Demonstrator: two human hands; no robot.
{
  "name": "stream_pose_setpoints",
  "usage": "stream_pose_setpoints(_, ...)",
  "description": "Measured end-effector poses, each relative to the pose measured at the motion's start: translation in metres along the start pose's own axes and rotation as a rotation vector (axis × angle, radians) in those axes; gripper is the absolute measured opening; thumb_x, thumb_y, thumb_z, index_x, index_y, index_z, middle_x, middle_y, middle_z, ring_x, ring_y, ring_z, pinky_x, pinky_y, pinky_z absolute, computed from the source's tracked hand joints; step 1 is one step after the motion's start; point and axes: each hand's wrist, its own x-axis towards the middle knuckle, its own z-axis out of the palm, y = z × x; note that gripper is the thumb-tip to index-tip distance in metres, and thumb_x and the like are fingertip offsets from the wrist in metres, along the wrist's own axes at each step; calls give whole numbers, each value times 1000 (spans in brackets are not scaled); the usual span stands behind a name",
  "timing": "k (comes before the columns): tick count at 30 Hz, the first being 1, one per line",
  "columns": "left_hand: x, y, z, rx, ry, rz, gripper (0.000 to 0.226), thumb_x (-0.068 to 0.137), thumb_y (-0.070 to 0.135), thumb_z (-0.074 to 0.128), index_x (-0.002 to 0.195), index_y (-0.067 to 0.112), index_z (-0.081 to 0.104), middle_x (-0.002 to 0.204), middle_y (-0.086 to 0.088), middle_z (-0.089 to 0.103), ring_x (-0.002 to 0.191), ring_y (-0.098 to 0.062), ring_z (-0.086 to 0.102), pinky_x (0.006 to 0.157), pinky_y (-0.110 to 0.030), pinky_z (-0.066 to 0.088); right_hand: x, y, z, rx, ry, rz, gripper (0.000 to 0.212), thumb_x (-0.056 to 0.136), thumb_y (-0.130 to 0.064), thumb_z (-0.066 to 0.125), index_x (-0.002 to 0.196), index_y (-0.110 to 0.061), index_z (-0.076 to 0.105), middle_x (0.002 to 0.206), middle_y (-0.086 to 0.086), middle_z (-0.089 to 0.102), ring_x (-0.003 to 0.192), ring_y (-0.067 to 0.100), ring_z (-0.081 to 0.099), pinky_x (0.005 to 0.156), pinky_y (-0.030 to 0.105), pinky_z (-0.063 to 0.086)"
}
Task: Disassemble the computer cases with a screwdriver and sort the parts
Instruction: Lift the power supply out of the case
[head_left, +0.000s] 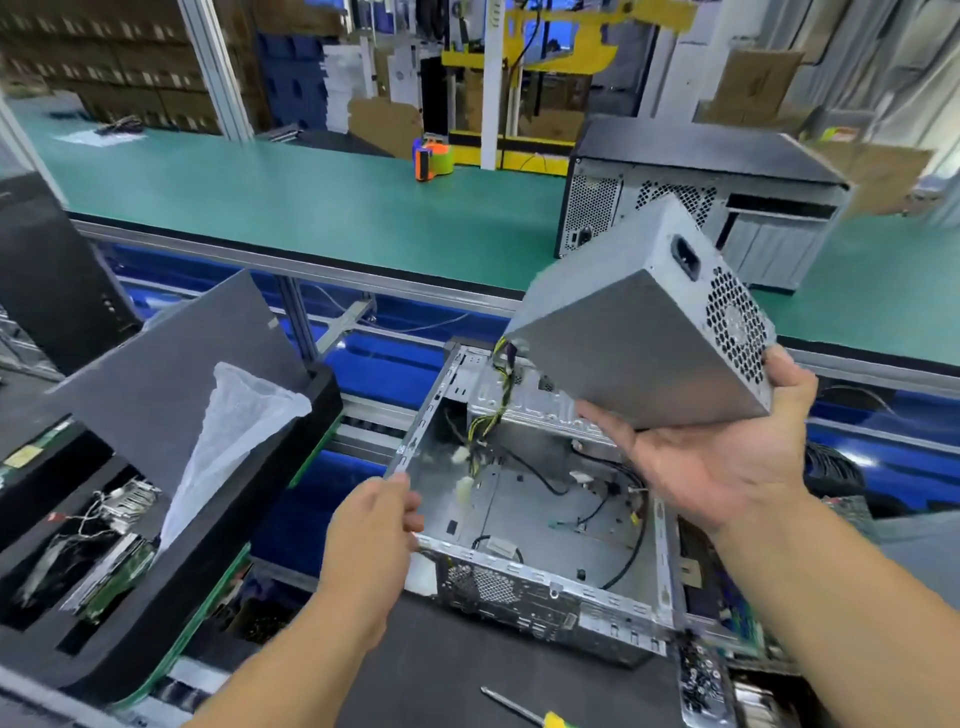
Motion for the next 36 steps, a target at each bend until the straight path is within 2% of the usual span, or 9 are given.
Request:
stream_pose_setpoints(6,1,43,25,-127,-205,112,16,102,31,60,112,18,63,87,-2,68,69,-15,60,59,-27,50,-24,-16,22,-42,-208,-17,69,86,-64,54,134,-16,68,148,17,55,132,55,50,106,76,35)
stream_pose_setpoints(10,19,49,39,27,-145,241,49,100,46,60,143,50,40,85,16,68,82,-9,69,72,-29,53,-36,-23,27,-97,-273,-35,70,91,-64,46,144,-20,58,158,15,44,140,52,42,109,75,31)
stream_pose_setpoints(14,46,55,64,228,-308,238,58,105,31,53,150,60,30,78,8,57,57,-9,50,47,-17,41,-44,-28,25,-116,-234,-52,75,92,-66,43,153,-23,47,161,13,40,143,51,39,111,77,27)
stream_pose_setpoints(16,56,60,73,336,-408,225,52,104,18,46,139,57,44,71,4,50,50,-7,42,44,-22,40,-48,-29,23,-117,-203,-59,75,90,-66,45,151,-22,50,159,15,43,141,51,42,110,76,29)
stream_pose_setpoints(21,73,69,88,506,-297,283,26,89,19,50,90,6,72,96,-9,71,88,-27,64,81,-46,53,-55,-31,13,-174,-121,-173,71,86,-60,52,144,-20,58,149,18,54,133,52,51,107,76,34)
stream_pose_setpoints(25,80,38,81,381,-108,354,37,92,39,47,76,13,68,74,-5,67,71,-26,61,64,-42,50,-58,-34,6,-154,14,-301,71,82,-58,58,140,-19,59,137,17,64,123,51,60,99,78,40)
stream_pose_setpoints(28,89,14,81,603,-185,300,23,103,33,50,114,20,66,87,3,65,75,-16,56,64,-32,41,-60,-38,1,-53,64,-329,71,80,-59,63,138,-17,62,136,17,65,121,52,61,98,79,40)
stream_pose_setpoints(32,91,3,77,967,-301,235,73,104,34,53,165,25,14,135,-12,64,99,-25,65,75,-35,53,-63,-50,-4,-17,50,-365,65,84,-65,53,116,-14,79,135,16,66,121,52,61,97,77,41)
stream_pose_setpoints(36,76,14,80,989,-222,351,62,105,36,48,161,37,22,105,-3,71,81,-20,63,67,-34,45,-63,-57,-2,-8,16,-369,71,85,-66,50,143,-27,60,142,10,63,128,47,58,101,75,39)
